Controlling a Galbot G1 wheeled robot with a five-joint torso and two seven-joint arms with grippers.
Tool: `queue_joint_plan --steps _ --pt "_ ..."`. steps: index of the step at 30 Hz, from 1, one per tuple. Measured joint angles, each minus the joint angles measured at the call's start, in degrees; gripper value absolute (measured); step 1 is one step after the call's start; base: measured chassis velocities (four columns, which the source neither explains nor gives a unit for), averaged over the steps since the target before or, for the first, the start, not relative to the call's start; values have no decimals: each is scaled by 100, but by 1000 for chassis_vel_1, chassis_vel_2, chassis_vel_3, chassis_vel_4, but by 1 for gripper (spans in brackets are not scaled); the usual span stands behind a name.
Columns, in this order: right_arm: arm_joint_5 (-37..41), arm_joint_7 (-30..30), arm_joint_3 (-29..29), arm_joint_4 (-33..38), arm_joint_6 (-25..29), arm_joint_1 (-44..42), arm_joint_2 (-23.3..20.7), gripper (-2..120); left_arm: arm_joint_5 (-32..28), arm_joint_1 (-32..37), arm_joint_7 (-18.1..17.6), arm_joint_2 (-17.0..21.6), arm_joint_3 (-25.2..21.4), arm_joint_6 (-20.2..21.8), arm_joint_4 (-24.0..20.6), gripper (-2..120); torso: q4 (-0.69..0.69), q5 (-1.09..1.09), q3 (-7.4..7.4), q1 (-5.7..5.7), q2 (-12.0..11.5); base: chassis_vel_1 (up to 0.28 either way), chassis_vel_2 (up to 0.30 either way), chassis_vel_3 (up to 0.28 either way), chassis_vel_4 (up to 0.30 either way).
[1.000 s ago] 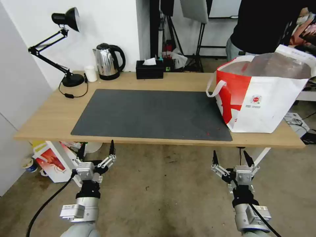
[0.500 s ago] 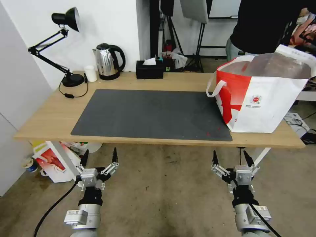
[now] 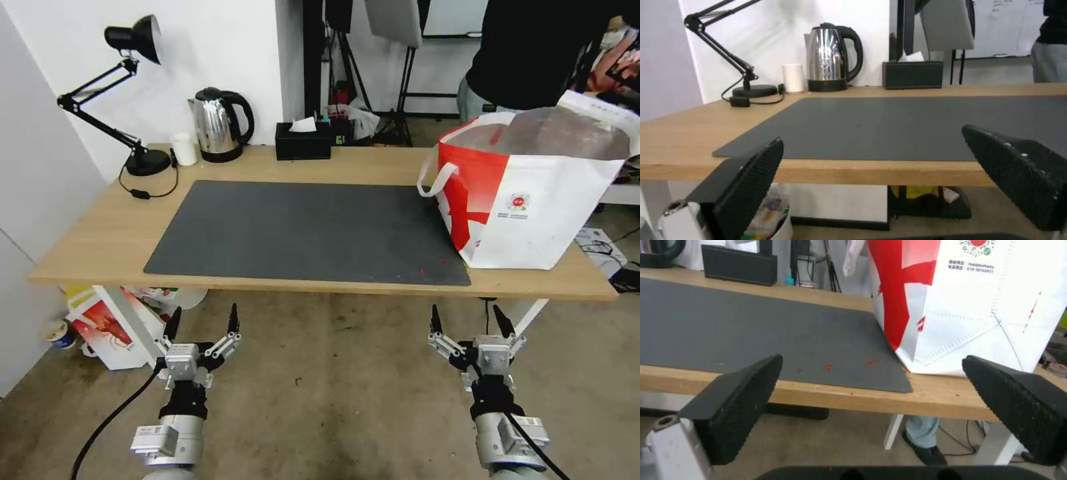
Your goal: Pick up the trash from the table and place it into the takeout bag.
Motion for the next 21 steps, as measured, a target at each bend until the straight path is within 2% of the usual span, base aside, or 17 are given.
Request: queue_joint_plan --steps 21 --pt "0 0 0 0 0 0 0 100 -96 -28 -5 50 14 115 31 100 0 0 0 0 0 0 0 0 0"
